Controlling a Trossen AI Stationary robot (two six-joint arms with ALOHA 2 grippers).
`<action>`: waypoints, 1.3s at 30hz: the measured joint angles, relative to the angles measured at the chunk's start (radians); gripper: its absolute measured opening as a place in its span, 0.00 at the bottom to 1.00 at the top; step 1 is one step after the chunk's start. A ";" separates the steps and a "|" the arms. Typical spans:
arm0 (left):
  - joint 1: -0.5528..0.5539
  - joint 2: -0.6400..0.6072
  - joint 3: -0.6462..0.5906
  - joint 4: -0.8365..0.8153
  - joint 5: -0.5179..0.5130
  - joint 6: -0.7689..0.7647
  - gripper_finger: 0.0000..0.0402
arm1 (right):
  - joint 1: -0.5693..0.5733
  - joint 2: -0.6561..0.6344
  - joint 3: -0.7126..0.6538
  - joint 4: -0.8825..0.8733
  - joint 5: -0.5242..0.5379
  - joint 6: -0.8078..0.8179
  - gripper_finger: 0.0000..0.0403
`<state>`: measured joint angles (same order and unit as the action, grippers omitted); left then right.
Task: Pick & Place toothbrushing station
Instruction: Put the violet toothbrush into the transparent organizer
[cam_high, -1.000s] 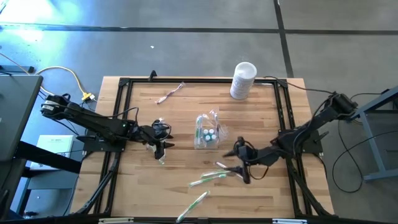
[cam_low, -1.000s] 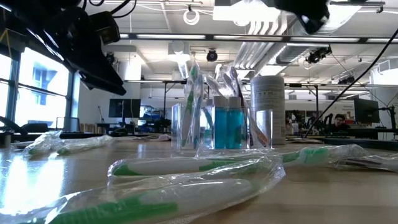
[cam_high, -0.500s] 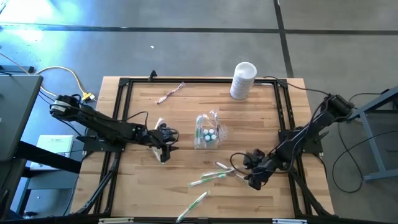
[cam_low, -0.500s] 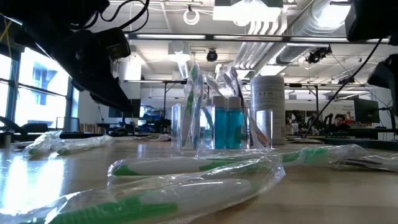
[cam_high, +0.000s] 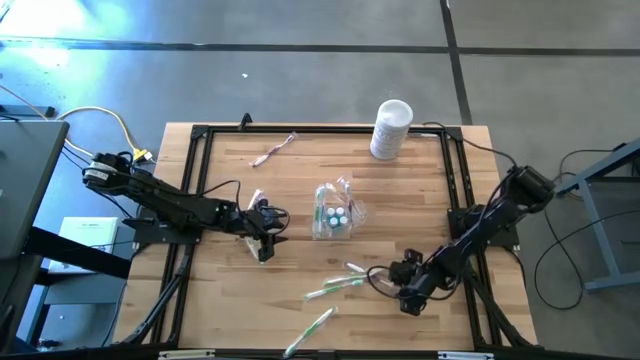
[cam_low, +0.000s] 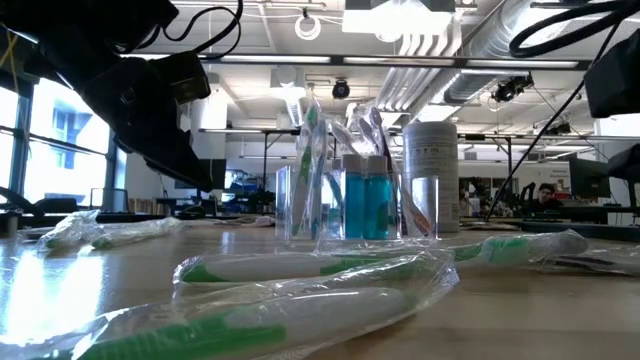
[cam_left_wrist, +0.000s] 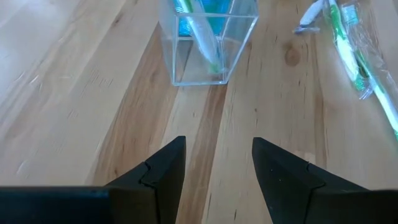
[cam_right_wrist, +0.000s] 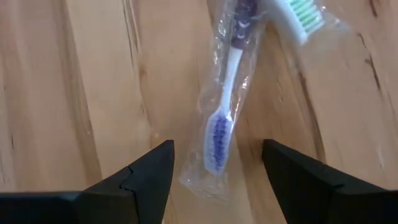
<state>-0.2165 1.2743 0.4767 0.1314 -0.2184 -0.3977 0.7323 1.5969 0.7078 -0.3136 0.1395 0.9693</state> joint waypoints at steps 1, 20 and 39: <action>0.000 0.000 0.000 0.000 0.000 0.000 0.45 | -0.002 0.007 0.001 0.001 0.001 -0.009 0.59; 0.000 0.000 0.000 0.001 0.000 0.000 0.45 | -0.018 0.027 0.083 -0.192 -0.021 -0.058 0.04; 0.000 0.000 0.000 0.010 0.000 0.000 0.45 | -0.006 0.025 0.653 -1.243 -0.105 0.059 0.03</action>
<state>-0.2165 1.2743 0.4767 0.1414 -0.2184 -0.3977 0.7265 1.6218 1.3607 -1.5561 0.0342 1.0280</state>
